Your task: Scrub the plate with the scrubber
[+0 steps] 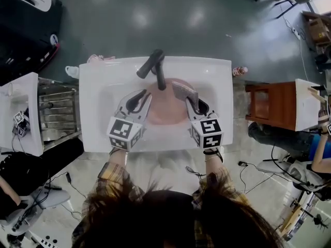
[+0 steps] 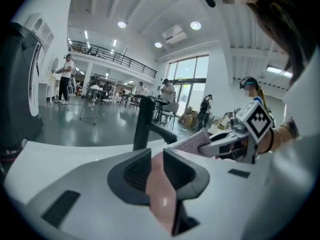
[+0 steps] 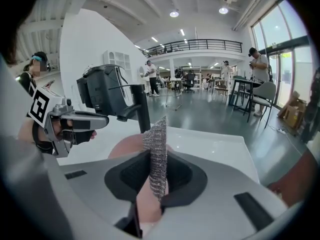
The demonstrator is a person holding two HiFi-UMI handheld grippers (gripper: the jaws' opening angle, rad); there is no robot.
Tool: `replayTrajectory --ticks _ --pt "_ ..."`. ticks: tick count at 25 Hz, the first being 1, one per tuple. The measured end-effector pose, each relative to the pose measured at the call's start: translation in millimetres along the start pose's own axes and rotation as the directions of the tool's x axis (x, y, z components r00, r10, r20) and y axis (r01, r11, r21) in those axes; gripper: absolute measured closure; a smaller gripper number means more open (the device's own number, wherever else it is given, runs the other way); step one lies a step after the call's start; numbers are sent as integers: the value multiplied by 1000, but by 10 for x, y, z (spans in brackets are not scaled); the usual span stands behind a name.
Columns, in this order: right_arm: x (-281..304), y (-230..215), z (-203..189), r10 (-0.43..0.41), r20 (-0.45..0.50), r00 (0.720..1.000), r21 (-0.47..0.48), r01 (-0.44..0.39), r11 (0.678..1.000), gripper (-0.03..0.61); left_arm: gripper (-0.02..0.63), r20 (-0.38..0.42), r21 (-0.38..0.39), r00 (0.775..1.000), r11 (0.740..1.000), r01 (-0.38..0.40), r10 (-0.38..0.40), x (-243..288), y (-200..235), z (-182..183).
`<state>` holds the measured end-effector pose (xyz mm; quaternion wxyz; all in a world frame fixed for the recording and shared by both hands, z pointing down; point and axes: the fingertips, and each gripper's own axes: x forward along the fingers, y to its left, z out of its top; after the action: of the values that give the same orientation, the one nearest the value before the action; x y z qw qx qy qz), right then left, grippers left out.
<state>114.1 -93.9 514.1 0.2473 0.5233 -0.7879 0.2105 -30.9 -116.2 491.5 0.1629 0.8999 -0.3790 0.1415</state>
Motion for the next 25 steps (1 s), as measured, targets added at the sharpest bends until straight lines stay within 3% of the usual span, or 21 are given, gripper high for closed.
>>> replayTrajectory --ticks 6,12,17,25 --pt "139 -26 -136 26 -22 999 17 -25 1000 497 526 -70 -19 998 1000 -6 4 84 119 -302" --pt "287 -63 -269 29 -69 997 18 -28 999 497 480 -188 -92 982 996 0 -18 267 249 -739" --pt "414 -117 -369 26 -83 996 39 -23 999 495 480 -254 -153 966 988 12 -51 355 303 -1030" --pt "522 -250 -451 -34 -82 996 37 38 999 489 486 -283 -186 958 982 -8 -46 398 376 -1167"
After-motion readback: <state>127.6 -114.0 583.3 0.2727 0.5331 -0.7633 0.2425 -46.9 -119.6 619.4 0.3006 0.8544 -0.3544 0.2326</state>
